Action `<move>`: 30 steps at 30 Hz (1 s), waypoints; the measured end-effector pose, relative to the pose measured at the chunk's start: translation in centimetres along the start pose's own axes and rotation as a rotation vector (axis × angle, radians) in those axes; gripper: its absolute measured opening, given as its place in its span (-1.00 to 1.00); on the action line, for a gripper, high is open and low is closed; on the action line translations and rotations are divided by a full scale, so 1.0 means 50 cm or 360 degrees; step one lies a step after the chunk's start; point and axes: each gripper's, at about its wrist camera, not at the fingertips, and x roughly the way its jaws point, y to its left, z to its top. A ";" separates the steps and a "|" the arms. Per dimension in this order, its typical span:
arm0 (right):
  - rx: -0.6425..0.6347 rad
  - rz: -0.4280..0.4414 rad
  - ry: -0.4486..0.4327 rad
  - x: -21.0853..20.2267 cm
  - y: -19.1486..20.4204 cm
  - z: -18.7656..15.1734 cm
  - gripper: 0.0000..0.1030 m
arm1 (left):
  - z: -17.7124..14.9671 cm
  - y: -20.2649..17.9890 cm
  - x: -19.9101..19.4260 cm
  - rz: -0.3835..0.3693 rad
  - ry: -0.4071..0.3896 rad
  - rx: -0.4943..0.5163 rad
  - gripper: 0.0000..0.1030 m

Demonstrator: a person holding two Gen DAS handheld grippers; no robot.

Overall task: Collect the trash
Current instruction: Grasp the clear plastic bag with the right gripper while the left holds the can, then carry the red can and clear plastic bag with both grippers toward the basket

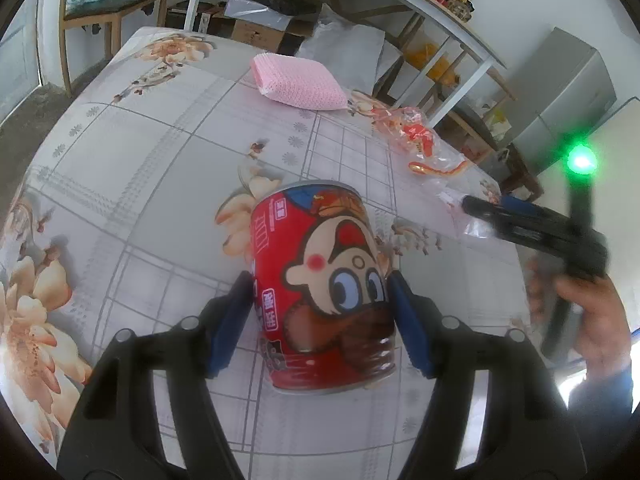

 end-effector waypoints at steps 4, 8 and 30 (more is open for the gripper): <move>-0.0038 0.0019 0.0118 0.043 0.003 -0.009 0.87 | 0.003 0.011 0.004 -0.0060 0.0034 -0.0038 0.24; -0.0023 0.0012 0.0087 0.041 0.010 -0.018 0.87 | 0.000 0.017 0.022 -0.0127 0.0110 -0.0078 0.20; 0.0006 0.0097 -0.0080 -0.104 0.030 -0.192 -0.44 | -0.017 0.003 0.023 -0.0040 0.0039 0.0024 0.19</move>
